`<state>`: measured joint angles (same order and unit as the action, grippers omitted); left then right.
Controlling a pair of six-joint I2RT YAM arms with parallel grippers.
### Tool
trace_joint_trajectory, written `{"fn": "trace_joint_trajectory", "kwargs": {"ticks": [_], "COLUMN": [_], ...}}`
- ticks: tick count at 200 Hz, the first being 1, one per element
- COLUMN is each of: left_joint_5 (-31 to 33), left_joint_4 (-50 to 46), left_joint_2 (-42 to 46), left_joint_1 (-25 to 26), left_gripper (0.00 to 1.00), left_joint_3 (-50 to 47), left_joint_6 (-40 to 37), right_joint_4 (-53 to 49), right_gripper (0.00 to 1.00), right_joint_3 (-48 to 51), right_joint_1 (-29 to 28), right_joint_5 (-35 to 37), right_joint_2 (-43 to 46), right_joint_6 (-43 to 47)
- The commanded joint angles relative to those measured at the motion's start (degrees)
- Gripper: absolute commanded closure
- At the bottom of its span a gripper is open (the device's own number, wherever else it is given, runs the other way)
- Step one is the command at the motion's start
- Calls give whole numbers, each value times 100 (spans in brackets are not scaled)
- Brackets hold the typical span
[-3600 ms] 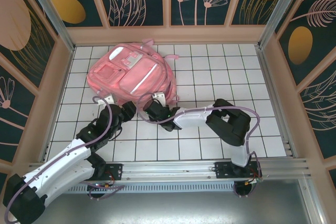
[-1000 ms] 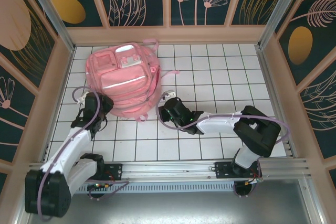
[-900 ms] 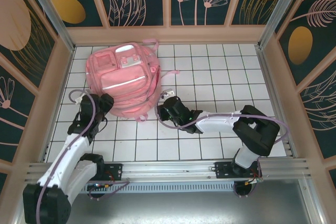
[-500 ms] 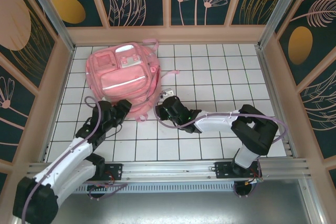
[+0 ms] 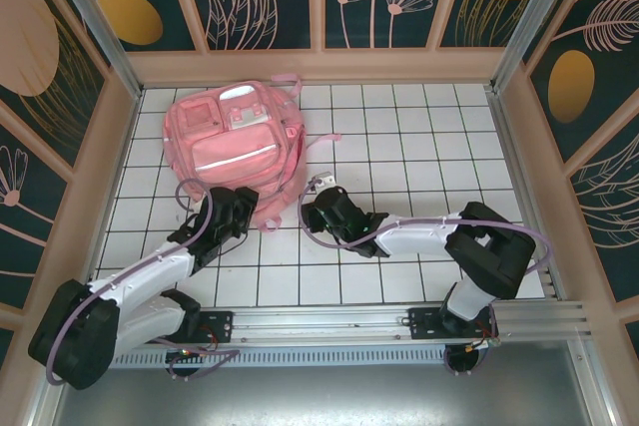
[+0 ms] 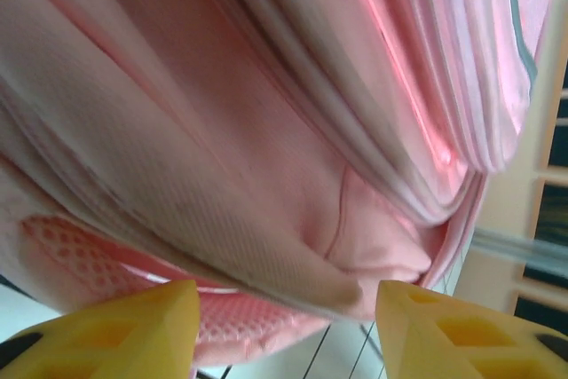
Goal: Pack books, pencil case, and school supplies into a backpack
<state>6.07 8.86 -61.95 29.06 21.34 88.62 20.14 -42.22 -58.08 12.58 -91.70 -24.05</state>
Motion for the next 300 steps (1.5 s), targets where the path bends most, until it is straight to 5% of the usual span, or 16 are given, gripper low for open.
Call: {"fn": "trace_joint_trajectory", "kwargs": {"ticks": [1,18,39,86,192,261,284,300], "left_joint_5": [499,493,554,738,536,534,536,544], "left_joint_4": [361,350,203,-77,37,45,41,25], "left_joint_2": [-231,-360,-273,212,106,106,113,122], "left_joint_1": [25,25,22,23,21,22,18,20], "left_gripper": [63,90,100,100,98,97,97,96], "left_joint_3": [89,106,122,98,54,26,19,10], "left_joint_6": [226,129,51,-94,-128,-126,-117,-113], "right_joint_4": [192,193,142,-19,174,16,24,43], "right_gripper": [74,67,64,64,59,58,66,84], "right_joint_3": [58,-41,-271,-1046,-1375,-1786,-1818,-1785], "right_joint_1": [-43,-47,-89,-147,534,556,594,605], "right_joint_5": [79,85,203,207,-2117,-2251,-2185,-2105], "right_joint_2": [158,59,-144,-864,-1327,-1728,-1729,-1666], "right_joint_6": [108,264,485,1014,1247,1369,1395,1400]}}
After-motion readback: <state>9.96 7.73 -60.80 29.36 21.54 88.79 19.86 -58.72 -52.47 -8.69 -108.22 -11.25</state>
